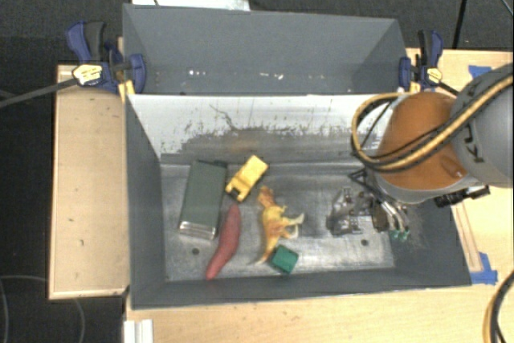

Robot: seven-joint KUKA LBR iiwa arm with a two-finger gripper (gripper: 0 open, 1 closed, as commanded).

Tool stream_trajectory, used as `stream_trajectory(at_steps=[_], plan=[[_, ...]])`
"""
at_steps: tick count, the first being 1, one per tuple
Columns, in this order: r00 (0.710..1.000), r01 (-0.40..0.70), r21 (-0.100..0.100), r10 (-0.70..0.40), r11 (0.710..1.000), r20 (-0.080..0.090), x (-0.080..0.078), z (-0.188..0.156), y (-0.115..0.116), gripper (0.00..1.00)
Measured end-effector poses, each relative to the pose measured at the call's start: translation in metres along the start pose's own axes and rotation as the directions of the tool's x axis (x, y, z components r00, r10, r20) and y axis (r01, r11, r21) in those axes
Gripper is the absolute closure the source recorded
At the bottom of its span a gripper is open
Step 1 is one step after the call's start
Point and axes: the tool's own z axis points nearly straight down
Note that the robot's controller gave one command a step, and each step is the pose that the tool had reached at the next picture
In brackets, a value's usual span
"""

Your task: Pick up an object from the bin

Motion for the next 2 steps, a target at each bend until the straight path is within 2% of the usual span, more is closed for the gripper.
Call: stream_trajectory(at_steps=[1, 2], plan=[[0.999, -0.043, -0.002, 0.043, 0.999, 0.009, -0.002, -0.015, 0.018, 1.00], [0.999, 0.036, 0.001, -0.036, 0.999, 0.003, -0.034, -0.033, 0.009, 1.00]])
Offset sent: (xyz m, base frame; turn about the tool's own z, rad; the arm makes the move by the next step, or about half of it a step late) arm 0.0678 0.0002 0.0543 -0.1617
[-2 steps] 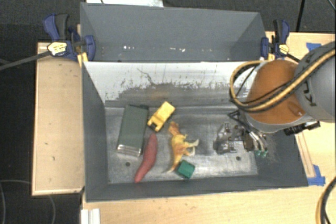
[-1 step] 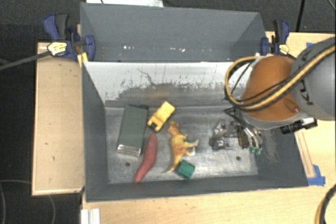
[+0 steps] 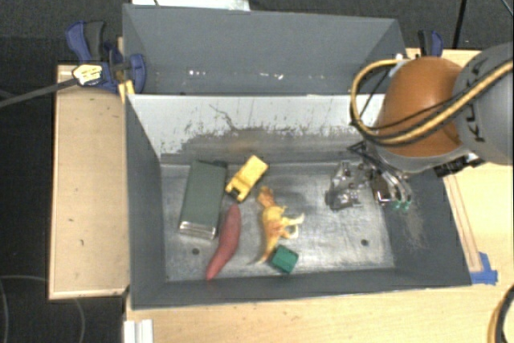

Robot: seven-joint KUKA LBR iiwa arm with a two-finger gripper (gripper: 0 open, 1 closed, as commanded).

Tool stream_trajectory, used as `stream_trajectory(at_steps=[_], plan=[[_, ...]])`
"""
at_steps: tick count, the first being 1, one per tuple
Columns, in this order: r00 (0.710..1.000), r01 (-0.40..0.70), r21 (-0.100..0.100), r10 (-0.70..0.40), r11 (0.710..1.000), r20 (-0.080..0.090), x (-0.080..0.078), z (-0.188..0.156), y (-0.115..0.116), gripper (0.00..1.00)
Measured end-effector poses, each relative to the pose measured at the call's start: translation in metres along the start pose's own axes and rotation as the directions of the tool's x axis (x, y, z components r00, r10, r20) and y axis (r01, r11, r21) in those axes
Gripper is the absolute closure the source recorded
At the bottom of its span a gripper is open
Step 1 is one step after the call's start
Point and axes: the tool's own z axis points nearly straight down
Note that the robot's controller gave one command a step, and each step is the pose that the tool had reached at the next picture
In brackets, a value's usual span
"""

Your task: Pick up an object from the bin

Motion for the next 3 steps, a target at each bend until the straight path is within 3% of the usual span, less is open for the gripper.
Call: stream_trajectory(at_steps=[1, 2, 3], plan=[[0.975, -0.222, -0.001, 0.222, 0.975, 0.005, -0.006, -0.013, 0.060, 0.00], [0.975, -0.221, -0.002, 0.221, 0.975, 0.005, -0.006, -0.014, 0.064, 0.00], [0.978, -0.208, -0.002, 0.208, 0.978, 0.010, -0.004, 0.036, 0.071, 0.00]])
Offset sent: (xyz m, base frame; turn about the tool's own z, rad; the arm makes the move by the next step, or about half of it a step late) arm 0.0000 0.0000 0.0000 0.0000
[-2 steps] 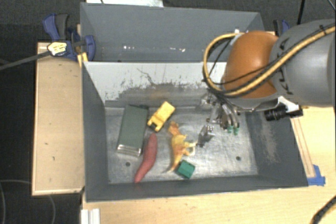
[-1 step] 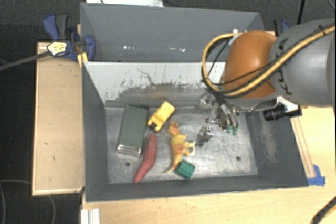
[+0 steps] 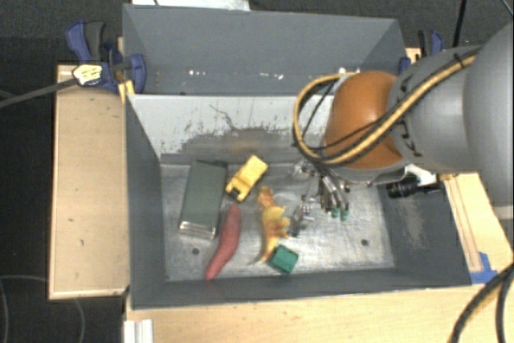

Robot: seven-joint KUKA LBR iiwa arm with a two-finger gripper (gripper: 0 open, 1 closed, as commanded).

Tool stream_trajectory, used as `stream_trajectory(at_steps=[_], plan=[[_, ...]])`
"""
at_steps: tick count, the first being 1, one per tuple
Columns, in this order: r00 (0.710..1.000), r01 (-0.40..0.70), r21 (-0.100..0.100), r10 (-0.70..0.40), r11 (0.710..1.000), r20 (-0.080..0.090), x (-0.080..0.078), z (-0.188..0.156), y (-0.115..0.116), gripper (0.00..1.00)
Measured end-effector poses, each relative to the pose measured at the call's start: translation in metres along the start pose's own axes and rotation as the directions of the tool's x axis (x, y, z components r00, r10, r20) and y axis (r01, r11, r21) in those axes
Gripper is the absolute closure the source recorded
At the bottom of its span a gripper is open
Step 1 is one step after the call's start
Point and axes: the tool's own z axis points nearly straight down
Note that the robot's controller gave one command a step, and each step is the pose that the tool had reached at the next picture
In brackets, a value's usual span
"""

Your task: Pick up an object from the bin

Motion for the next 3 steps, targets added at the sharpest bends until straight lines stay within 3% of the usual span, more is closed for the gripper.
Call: stream_trajectory(at_steps=[1, 2, 3], plan=[[0.997, 0.074, 0.001, -0.074, 0.997, -0.011, -0.006, 0.033, -0.003, 1.00], [0.997, 0.074, 0.001, -0.074, 0.997, -0.011, -0.006, 0.033, -0.003, 1.00], [0.988, 0.156, 0.001, -0.156, 0.988, -0.007, -0.028, -0.112, -0.011, 1.00]])
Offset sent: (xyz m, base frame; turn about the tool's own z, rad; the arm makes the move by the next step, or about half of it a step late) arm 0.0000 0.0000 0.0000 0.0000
